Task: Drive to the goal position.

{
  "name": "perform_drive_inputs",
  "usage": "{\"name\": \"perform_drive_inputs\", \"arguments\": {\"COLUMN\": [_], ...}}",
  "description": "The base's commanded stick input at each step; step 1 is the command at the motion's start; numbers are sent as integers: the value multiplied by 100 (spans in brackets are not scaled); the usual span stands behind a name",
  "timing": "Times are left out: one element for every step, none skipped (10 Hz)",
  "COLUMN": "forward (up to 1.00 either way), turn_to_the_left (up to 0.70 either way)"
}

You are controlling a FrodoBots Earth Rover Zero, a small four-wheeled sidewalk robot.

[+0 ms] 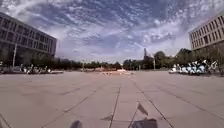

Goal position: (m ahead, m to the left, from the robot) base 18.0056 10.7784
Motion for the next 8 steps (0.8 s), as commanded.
{"name": "perform_drive_inputs", "arguments": {"forward": [70, 70, 70, 70, 70, 70, 70, 70], "turn_to_the_left": [0, 0, 0, 0, 0, 0, 0, 0]}}
